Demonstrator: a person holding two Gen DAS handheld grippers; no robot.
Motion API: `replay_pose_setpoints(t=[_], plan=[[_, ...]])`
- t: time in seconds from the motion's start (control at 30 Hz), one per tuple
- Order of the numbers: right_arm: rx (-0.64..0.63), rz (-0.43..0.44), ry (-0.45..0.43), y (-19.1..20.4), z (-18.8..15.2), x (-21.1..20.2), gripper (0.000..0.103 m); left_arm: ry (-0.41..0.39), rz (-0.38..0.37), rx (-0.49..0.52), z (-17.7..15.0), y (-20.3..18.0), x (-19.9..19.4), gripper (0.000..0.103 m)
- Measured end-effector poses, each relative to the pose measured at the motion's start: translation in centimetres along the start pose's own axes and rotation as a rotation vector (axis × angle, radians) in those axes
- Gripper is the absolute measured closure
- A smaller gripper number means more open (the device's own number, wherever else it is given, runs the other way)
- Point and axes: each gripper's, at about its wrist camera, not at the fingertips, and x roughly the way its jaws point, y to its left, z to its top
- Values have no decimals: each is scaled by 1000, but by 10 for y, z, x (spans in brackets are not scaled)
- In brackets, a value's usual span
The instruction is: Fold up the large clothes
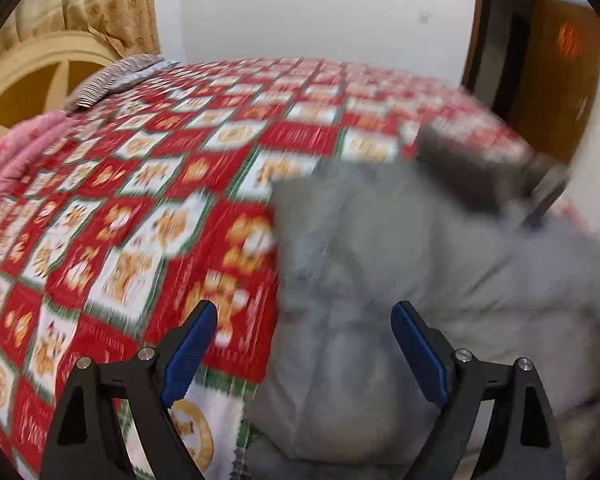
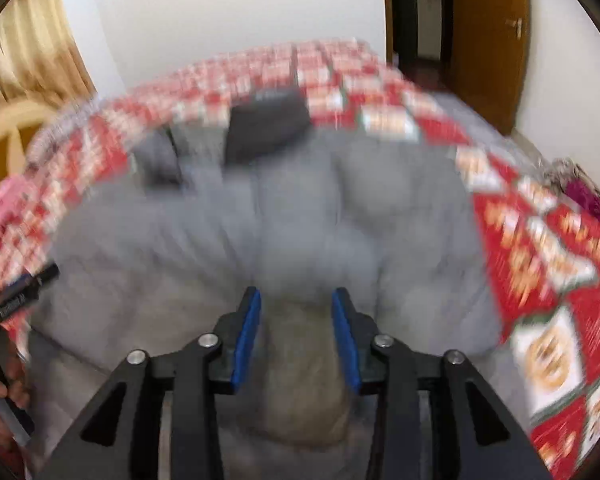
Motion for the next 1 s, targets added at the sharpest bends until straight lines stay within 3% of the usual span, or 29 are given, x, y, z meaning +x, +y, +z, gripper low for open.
replay_pose_setpoints(t=[0.07,0.1,0.2,0.27,0.4,0.5,0.53,0.57,0.63,0.7,0.77,0.83,0.9,1.0], plan=[[44,13,-55,-10,31,-12,19,-34,-58,-44,27,3,-8,13],[69,38,-56,-13,47,-11,16,-38,-73,-58,40,3,-8,13],[117,107,4,-16,105,16,16,-33,-120,-69,84,-12,11,11],[150,87,46,-13,128,40,17,-5,-140,-37,98,-27,34,11],[127,104,123,7,147,86,17,119,-195,-20,106,-56,86,11],[35,13,205,14,145,117,20,234,-254,-80,103,-70,129,11],[15,-9,224,13,141,124,30,259,-262,-94,103,-74,137,11],[-9,-20,251,9,133,131,52,276,-267,-103,101,-77,145,11],[-25,-19,286,-3,122,135,85,288,-270,-104,97,-86,155,11],[5,-8,270,-22,114,130,86,266,-272,-64,93,-94,156,11],[41,8,250,-38,108,125,87,226,-280,-22,89,-98,150,21],[92,30,240,-54,96,124,87,215,-304,13,86,-99,141,69],[146,60,226,-68,82,129,87,207,-324,22,81,-96,131,79],[203,122,154,-79,66,128,89,155,-286,59,69,-91,119,87]])
